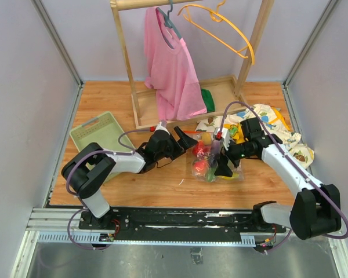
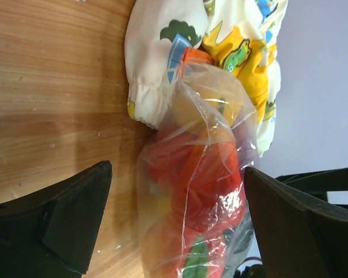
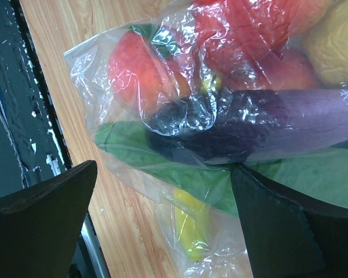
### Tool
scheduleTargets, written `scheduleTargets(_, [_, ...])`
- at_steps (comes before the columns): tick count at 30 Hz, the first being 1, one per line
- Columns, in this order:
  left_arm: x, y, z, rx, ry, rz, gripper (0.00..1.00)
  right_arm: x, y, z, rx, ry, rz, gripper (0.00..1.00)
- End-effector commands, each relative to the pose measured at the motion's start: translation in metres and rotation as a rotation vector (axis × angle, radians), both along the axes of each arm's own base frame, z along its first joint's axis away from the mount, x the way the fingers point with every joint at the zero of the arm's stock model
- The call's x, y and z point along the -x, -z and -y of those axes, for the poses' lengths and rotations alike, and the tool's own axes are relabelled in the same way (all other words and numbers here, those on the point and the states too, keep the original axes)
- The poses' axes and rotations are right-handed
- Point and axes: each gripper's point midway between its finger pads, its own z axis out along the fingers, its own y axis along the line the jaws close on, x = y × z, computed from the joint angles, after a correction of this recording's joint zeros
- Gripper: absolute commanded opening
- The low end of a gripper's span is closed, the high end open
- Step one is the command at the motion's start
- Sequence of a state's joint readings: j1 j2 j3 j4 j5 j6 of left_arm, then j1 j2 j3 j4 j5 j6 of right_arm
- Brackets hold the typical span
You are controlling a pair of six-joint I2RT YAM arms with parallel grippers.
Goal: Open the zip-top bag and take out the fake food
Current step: Pick up the zipper food storage bag at the center of the board.
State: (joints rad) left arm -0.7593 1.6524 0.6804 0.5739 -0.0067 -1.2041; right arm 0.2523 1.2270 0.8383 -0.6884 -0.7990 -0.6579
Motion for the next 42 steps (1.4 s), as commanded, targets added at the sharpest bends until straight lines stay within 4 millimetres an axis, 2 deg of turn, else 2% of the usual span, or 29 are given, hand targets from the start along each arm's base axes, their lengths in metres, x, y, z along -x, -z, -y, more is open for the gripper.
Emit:
scheduleTargets(1, [0.001, -0.01, 0.021, -0.002, 0.137, 0.088, 0.99, 0.014, 0.008, -0.002, 0.017, -0.044, -0.033, 1.0])
scheduleTargets(10, [-0.004, -0.002, 0.034, 0.01, 0.234, 0.153, 0.99, 0.02, 0.012, -0.007, 0.027, -0.088, -0.057, 1.0])
scheduleTargets(16, [-0.014, 0.001, 0.036, 0.006, 0.233, 0.166, 0.87, 0.025, 0.014, -0.01, 0.033, -0.117, -0.067, 1.0])
scheduleTargets(22, [-0.019, 0.0, 0.029, -0.055, 0.219, 0.216, 0.78, 0.031, 0.015, -0.014, 0.03, -0.147, -0.084, 1.0])
scheduleTargets(26, [-0.019, 0.002, 0.027, -0.101, 0.243, 0.258, 0.59, 0.035, 0.015, -0.018, 0.023, -0.177, -0.095, 1.0])
scheduleTargets(29, [-0.017, 0.0, 0.026, -0.125, 0.266, 0.292, 0.36, 0.037, 0.014, -0.02, 0.022, -0.195, -0.103, 1.0])
scheduleTargets(30, [-0.016, 0.0, 0.024, -0.136, 0.269, 0.302, 0.25, 0.038, 0.014, -0.021, 0.021, -0.201, -0.103, 1.0])
scheduleTargets(31, [-0.016, -0.001, 0.022, -0.149, 0.269, 0.315, 0.21, 0.038, 0.013, -0.022, 0.019, -0.205, -0.104, 0.99])
scheduleTargets(34, [-0.016, -0.008, 0.014, -0.189, 0.262, 0.371, 0.12, 0.039, 0.008, -0.024, 0.005, -0.215, -0.107, 1.0])
scheduleTargets(38, [-0.012, -0.019, -0.001, -0.25, 0.257, 0.461, 0.02, 0.039, -0.01, -0.031, -0.041, -0.232, -0.093, 1.0])
scheduleTargets(42, [-0.004, -0.033, -0.013, -0.305, 0.278, 0.569, 0.0, 0.035, -0.035, -0.033, -0.062, -0.246, -0.053, 0.99])
